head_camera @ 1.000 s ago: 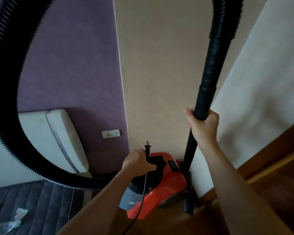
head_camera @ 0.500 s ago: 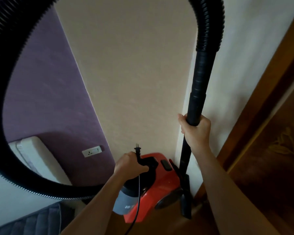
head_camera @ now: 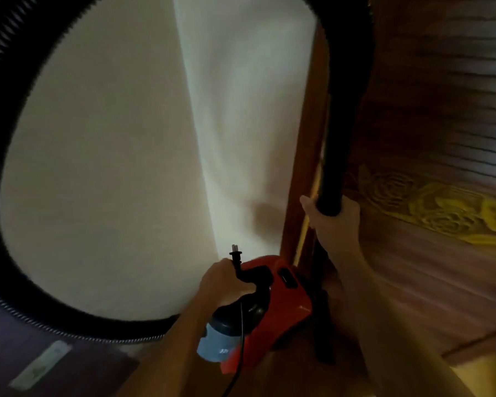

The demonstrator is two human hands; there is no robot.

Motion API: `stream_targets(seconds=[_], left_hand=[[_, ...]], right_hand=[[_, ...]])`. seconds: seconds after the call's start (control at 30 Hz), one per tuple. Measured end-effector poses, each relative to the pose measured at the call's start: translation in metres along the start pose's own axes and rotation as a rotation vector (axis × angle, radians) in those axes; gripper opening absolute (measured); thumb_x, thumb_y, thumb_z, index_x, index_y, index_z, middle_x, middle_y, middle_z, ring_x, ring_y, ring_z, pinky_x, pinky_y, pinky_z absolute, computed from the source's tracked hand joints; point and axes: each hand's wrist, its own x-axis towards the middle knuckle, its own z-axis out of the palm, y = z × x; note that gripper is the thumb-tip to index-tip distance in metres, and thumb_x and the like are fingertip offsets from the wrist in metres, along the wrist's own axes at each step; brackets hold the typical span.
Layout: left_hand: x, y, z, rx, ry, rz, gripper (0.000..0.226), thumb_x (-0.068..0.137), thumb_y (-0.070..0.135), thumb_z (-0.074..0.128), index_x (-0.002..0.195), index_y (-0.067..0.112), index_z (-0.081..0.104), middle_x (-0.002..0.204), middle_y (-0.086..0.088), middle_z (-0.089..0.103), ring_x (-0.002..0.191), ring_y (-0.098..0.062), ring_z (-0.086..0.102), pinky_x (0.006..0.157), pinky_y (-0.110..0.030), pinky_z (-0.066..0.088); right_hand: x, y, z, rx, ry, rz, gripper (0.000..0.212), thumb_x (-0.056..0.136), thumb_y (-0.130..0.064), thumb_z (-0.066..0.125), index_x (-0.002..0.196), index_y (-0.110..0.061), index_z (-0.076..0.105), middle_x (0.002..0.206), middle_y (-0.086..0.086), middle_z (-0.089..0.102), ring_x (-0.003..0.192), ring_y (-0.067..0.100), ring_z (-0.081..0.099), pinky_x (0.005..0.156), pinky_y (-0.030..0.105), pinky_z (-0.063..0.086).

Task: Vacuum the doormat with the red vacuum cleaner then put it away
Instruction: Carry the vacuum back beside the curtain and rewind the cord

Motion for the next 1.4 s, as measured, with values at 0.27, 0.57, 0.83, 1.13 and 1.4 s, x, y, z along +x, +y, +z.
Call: stream_targets(seconds=[0.27, 0.57, 0.83, 1.13, 1.4], left_hand=[[0.029, 0.061, 0.032, 0.086, -0.187, 0.367, 0.043, 0.068, 0.041, 0.076, 0.056, 0.014, 0.045, 0.052, 0.001, 0.048, 0.047, -0.016, 0.051, 0.046, -0.028, 0.039], [-0.022, 0.157, 0.113, 0.127, -0.473, 0.675, 0.019, 0.067, 0.028, 0.076, 0.060, 0.015, 0.063, 0.061, -0.001, 0.067, 0.059, -0.013, 0.065, 0.054, -0.026, 0.043], [-0.114, 0.220, 0.205, 0.093, -0.703, 0.869, 0.032, 0.058, 0.018, 0.076, 0.050, 0.017, 0.045, 0.049, 0.003, 0.047, 0.039, -0.004, 0.042, 0.046, -0.023, 0.032], [-0.227, 0.282, 0.318, 0.379, -0.785, 0.976, 0.033, 0.064, 0.031, 0.076, 0.061, 0.015, 0.047, 0.056, 0.001, 0.049, 0.051, -0.017, 0.051, 0.050, -0.029, 0.033], [-0.315, 0.333, 0.405, 0.463, -0.877, 1.083, 0.036, 0.069, 0.037, 0.075, 0.062, 0.019, 0.044, 0.056, 0.004, 0.047, 0.048, -0.012, 0.047, 0.044, -0.024, 0.030]], right_hand=[[-0.038, -0.020, -0.094, -0.132, 0.421, 0.023, 0.045, 0.077, -0.024, 0.076, 0.066, 0.011, 0.050, 0.054, 0.020, 0.045, 0.049, 0.021, 0.043, 0.044, 0.043, 0.036], [-0.148, -0.056, -0.213, -0.261, 0.792, 0.017, 0.034, 0.089, -0.006, 0.077, 0.066, 0.006, 0.056, 0.055, 0.009, 0.051, 0.048, 0.015, 0.047, 0.049, 0.028, 0.039], [-0.266, -0.090, -0.306, -0.352, 1.125, 0.045, 0.030, 0.087, -0.010, 0.079, 0.066, -0.013, 0.058, 0.053, -0.004, 0.054, 0.048, 0.013, 0.049, 0.049, 0.028, 0.044], [-0.396, -0.105, -0.417, -0.368, 1.315, 0.055, 0.032, 0.089, -0.011, 0.077, 0.073, 0.009, 0.057, 0.065, 0.026, 0.056, 0.056, 0.029, 0.053, 0.054, 0.050, 0.049], [-0.469, -0.100, -0.497, -0.366, 1.393, 0.084, 0.027, 0.090, -0.004, 0.074, 0.073, 0.008, 0.057, 0.061, 0.006, 0.057, 0.052, 0.015, 0.055, 0.052, 0.025, 0.050]])
